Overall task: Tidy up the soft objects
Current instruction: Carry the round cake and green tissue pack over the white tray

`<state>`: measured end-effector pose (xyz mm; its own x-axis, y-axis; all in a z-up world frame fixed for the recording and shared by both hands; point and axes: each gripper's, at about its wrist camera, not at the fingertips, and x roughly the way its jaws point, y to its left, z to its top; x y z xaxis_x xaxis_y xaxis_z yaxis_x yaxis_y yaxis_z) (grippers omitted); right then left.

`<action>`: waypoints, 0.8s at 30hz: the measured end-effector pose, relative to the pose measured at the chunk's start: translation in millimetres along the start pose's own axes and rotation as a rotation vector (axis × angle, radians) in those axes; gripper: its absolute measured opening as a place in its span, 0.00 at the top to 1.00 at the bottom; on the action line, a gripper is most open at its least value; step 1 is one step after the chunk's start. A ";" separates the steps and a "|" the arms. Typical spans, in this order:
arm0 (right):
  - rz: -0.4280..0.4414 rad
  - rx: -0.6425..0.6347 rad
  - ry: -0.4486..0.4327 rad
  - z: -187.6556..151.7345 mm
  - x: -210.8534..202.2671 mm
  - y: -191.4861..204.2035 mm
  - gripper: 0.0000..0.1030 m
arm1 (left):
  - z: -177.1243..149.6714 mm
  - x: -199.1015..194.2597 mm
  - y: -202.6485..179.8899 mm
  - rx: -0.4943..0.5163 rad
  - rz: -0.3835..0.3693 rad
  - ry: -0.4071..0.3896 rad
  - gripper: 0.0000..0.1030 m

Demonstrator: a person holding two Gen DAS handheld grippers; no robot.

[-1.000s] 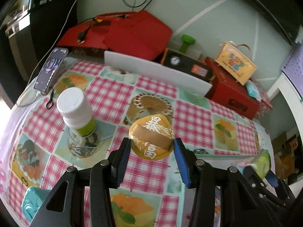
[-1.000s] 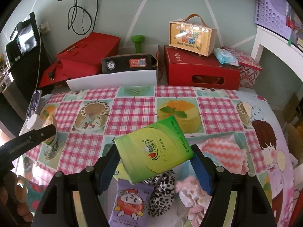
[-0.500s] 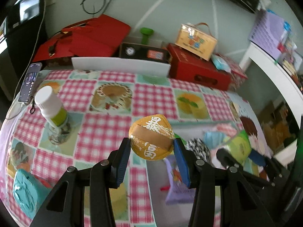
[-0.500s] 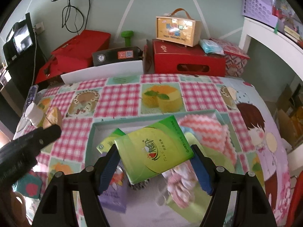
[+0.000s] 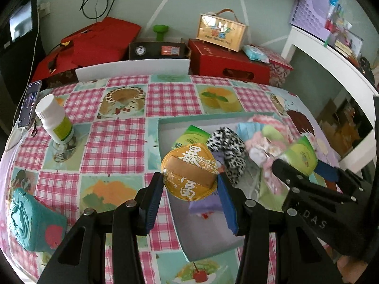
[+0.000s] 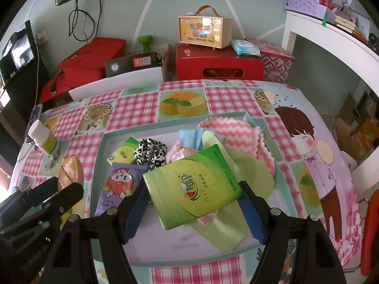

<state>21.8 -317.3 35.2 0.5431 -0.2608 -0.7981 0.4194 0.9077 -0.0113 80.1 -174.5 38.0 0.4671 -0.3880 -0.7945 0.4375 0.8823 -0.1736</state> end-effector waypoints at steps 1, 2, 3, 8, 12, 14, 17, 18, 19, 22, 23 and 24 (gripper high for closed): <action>0.001 0.000 -0.001 -1.3 -0.2 0.0 0.26 | -2.3 -0.2 -2.1 0.004 -0.005 0.003 0.53; 0.001 0.000 0.000 -2.6 -0.2 -0.6 0.26 | -3.9 -0.3 -4.1 0.009 -0.012 0.006 0.53; 0.000 0.001 0.003 -4.4 -0.1 -1.0 0.25 | -5.6 -0.6 -6.3 0.015 -0.015 0.006 0.53; 0.000 -0.004 0.025 -14.1 2.4 -0.7 0.25 | -16.6 3.5 -10.1 0.025 -0.020 0.029 0.53; -0.004 -0.010 0.055 -22.3 9.8 1.2 0.25 | -25.9 13.7 -6.2 0.001 -0.031 0.068 0.53; -0.003 -0.011 0.065 -24.9 12.7 1.3 0.25 | -30.9 19.2 -4.5 -0.006 -0.031 0.091 0.53; -0.006 -0.016 0.085 -28.9 18.6 1.9 0.25 | -35.5 25.0 -3.4 -0.018 -0.042 0.118 0.53; -0.008 -0.017 0.091 -29.9 20.5 1.6 0.25 | -36.3 27.0 -3.3 -0.020 -0.042 0.126 0.53; -0.010 -0.017 0.096 -30.6 22.0 1.6 0.25 | -36.8 28.5 -3.3 -0.020 -0.043 0.132 0.53; -0.010 -0.015 0.106 -32.3 25.9 0.2 0.25 | -37.5 31.3 -2.9 -0.023 -0.051 0.145 0.52; -0.009 -0.015 0.109 -32.5 27.3 -0.3 0.25 | -37.0 31.8 -2.9 -0.023 -0.051 0.147 0.52; -0.008 -0.014 0.114 -33.2 29.1 -0.7 0.25 | -37.0 32.4 -3.2 -0.021 -0.049 0.148 0.52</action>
<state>13.2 -314.7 -8.0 0.4531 -0.2300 -0.8613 0.4127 0.9105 -0.0261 65.4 -180.0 -8.7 0.3268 -0.3883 -0.8616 0.4404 0.8692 -0.2247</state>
